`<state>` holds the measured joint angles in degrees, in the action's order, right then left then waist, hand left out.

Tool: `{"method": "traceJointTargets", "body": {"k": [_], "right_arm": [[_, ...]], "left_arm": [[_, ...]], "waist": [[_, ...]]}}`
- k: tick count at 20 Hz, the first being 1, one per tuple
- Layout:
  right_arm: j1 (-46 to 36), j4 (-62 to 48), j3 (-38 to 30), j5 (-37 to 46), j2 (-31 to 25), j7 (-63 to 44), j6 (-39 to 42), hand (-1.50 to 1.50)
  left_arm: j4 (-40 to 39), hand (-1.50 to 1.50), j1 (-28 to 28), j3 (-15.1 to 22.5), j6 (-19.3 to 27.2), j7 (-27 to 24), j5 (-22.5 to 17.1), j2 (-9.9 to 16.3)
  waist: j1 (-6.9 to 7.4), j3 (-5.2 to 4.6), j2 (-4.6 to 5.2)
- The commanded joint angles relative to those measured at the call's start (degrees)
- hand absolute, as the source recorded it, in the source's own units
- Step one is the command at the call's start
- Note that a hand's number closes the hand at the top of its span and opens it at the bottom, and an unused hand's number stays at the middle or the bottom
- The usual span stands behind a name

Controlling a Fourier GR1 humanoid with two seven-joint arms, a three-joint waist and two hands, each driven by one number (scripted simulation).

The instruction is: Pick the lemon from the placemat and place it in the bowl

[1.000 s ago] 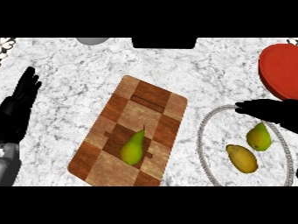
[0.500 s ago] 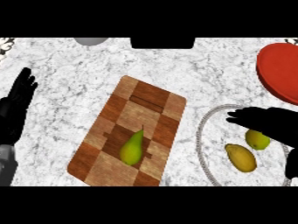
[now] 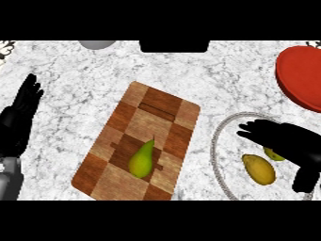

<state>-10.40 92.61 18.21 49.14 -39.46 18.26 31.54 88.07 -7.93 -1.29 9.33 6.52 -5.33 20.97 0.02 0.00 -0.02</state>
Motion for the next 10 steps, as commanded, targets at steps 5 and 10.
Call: {"method": "traceJointTargets", "body": {"k": [5, 10], "right_arm": [[2.75, -1.76, -0.5, 7.12, 4.11, 2.05, 0.07, -1.5], [2.67, -6.48, -1.92, 10.13, 5.72, 5.08, -2.08, -1.5]], "left_arm": [[4.06, 0.0, 1.13, -2.83, -2.21, 2.94, 1.52, -0.81], [3.47, 0.0, 2.9, -2.43, -2.06, 0.68, 3.79, -3.4]], "waist": [[0.04, 0.0, -0.03], [0.13, 0.0, -0.02]]}}
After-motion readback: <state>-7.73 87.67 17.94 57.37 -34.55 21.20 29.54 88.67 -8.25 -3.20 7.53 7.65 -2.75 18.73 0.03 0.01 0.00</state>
